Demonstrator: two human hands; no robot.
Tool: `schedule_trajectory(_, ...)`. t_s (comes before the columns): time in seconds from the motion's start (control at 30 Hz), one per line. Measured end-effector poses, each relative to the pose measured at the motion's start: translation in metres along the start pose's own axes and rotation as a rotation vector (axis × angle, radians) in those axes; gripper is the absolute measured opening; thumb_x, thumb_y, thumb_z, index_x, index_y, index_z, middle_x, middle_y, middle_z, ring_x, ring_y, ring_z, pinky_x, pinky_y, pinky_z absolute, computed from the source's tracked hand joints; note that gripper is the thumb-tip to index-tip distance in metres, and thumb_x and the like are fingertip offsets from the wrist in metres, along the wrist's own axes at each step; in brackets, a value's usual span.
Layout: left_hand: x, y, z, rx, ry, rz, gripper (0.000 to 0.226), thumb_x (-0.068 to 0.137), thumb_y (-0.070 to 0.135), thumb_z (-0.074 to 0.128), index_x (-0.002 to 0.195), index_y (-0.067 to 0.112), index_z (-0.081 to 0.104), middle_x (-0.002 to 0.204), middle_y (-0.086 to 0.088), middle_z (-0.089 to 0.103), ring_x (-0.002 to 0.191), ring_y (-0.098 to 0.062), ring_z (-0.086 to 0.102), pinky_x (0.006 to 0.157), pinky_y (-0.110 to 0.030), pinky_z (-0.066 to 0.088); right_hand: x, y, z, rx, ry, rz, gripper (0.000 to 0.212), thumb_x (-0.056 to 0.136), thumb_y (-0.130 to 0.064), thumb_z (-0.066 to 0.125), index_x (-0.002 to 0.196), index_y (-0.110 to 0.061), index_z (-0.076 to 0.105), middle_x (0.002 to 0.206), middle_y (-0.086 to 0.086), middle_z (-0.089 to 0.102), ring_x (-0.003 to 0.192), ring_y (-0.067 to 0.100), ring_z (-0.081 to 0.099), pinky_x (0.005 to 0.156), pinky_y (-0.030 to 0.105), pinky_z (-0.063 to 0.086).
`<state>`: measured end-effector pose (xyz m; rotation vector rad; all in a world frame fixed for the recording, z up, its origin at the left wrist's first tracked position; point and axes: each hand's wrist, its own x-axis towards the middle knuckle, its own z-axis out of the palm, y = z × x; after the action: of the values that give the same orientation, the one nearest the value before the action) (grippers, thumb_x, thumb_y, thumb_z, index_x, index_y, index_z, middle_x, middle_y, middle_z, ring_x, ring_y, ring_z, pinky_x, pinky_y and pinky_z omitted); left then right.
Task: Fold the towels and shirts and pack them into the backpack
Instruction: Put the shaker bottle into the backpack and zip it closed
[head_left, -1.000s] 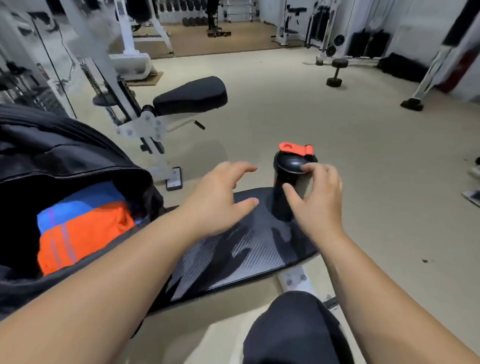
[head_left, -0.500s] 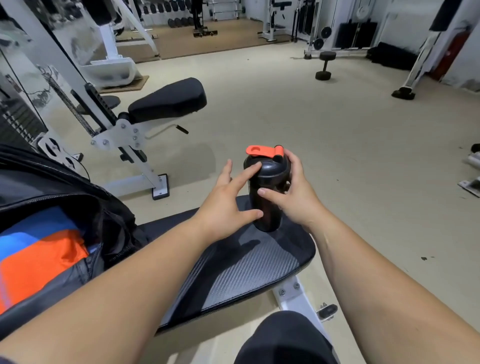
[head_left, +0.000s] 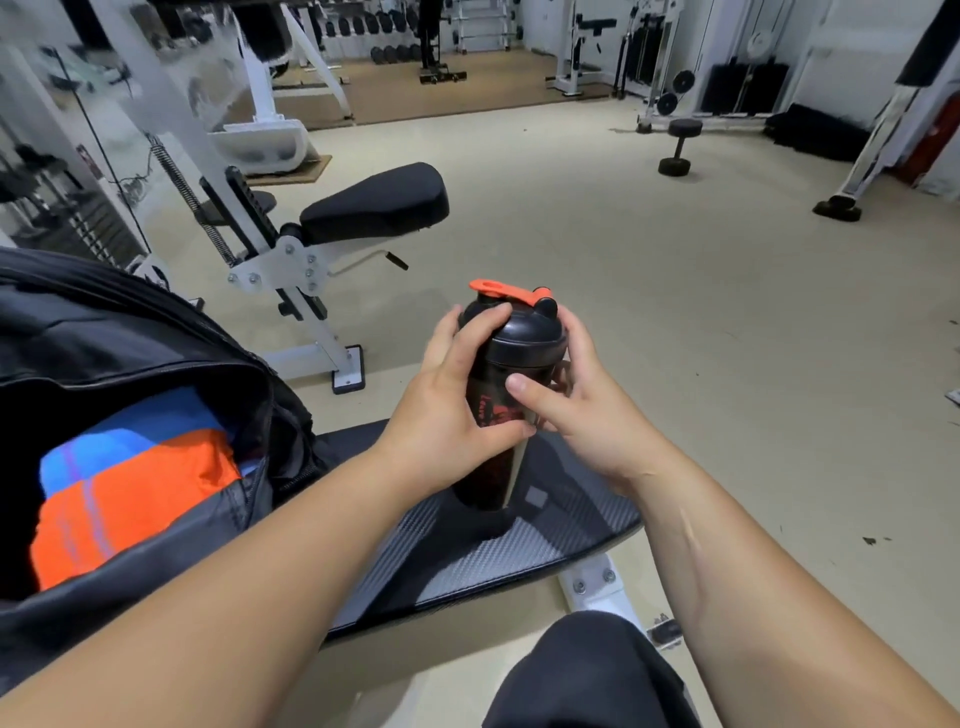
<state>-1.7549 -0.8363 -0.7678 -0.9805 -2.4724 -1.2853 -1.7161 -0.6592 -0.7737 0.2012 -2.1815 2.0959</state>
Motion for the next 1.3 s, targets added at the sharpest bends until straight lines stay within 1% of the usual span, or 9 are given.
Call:
schedule_trajectory(0.1,-0.008,0.010,-0.024,0.005,0.051,0.024,0.098,0.072,0.021,0.087,0.148,0.043,0.030,0.142,0.003,0.041,0.124,0.018,0.037,0.097,0.000,0.031,-0.001,-0.016,0.021,0.044,-0.010,-0.036,0.072,0.096,-0.017,0.067,0.151,-0.042,0.028,0.137,-0.008,0.060,0.126,0.013,0.058,0.090,0.032,0.050)
schedule_trajectory(0.2,-0.008,0.016,-0.054,0.058,0.076,0.030,0.097,0.070,0.023,0.087,0.147,0.045,0.032,0.138,0.002,0.043,0.123,0.012,0.039,0.098,-0.001,0.030,-0.001,-0.028,0.040,0.141,0.036,-0.020,0.063,0.100,-0.029,0.059,0.154,-0.039,0.028,0.137,-0.007,0.061,0.124,0.011,0.061,0.093,0.032,0.055)
schedule_trajectory(0.3,-0.004,0.017,-0.090,0.152,0.160,0.019,0.099,0.069,0.023,0.087,0.148,0.043,0.032,0.139,0.001,0.041,0.121,0.003,0.039,0.099,0.003,0.023,0.000,-0.021,0.060,0.009,0.196,0.078,0.051,0.100,-0.053,0.045,0.147,-0.036,0.042,0.127,-0.006,0.065,0.115,0.010,0.063,0.096,0.033,0.051)
schedule_trajectory(0.47,0.004,0.013,-0.146,0.306,0.294,0.013,0.097,0.068,0.028,0.083,0.150,0.039,0.031,0.144,-0.003,0.041,0.133,-0.011,0.038,0.107,-0.009,0.027,-0.006,0.002,0.125,0.069,0.256,0.268,0.029,0.104,-0.021,0.042,0.106,-0.017,0.071,0.096,0.002,0.071,0.087,0.015,0.065,0.078,0.029,0.053)
schedule_trajectory(0.63,-0.002,-0.002,-0.172,0.362,0.324,-0.043,0.097,0.069,0.030,0.081,0.150,0.042,0.028,0.145,-0.006,0.038,0.131,-0.017,0.040,0.105,-0.017,0.032,0.010,0.023,0.186,-0.112,-0.011,0.378,0.023,0.100,-0.030,0.054,0.120,-0.028,0.066,0.111,-0.009,0.068,0.105,0.013,0.064,0.098,0.039,0.054)
schedule_trajectory(0.77,-0.021,-0.018,-0.188,0.379,0.409,-0.079,0.096,0.069,0.026,0.081,0.150,0.037,0.031,0.143,-0.011,0.040,0.124,-0.010,0.039,0.098,0.004,0.019,0.029,0.022,0.213,-0.183,-0.002,0.374,0.030,0.095,-0.033,0.063,0.124,-0.023,0.063,0.107,-0.006,0.067,0.099,0.014,0.064,0.092,0.031,0.052)
schedule_trajectory(1.0,-0.062,-0.031,-0.210,0.361,0.483,-0.124,0.099,0.070,0.021,0.085,0.150,0.037,0.029,0.148,-0.011,0.035,0.124,0.003,0.032,0.103,0.003,0.018,0.053,0.034,0.229,-0.363,0.042,0.404,0.006,0.083,-0.024,0.073,0.084,-0.018,0.071,0.082,-0.003,0.071,0.081,0.019,0.067,0.076,0.030,0.055)
schedule_trajectory(1.13,-0.071,-0.033,-0.212,0.315,0.516,-0.157,0.100,0.070,0.020,0.086,0.150,0.037,0.028,0.149,-0.008,0.034,0.129,0.000,0.034,0.105,0.001,0.019,0.057,0.026,0.212,-0.153,0.093,0.444,0.013,0.096,-0.014,0.059,0.084,-0.013,0.061,0.071,0.004,0.063,0.056,0.015,0.058,0.056,0.029,0.052)
schedule_trajectory(1.3,-0.057,-0.028,-0.206,0.214,0.637,-0.199,0.097,0.070,0.022,0.085,0.149,0.036,0.030,0.142,0.002,0.039,0.116,0.023,0.031,0.097,0.004,0.022,0.061,0.007,0.196,-0.038,0.109,0.430,0.012,0.100,-0.011,0.057,0.089,-0.010,0.062,0.066,0.006,0.061,0.053,0.012,0.059,0.048,0.020,0.050)
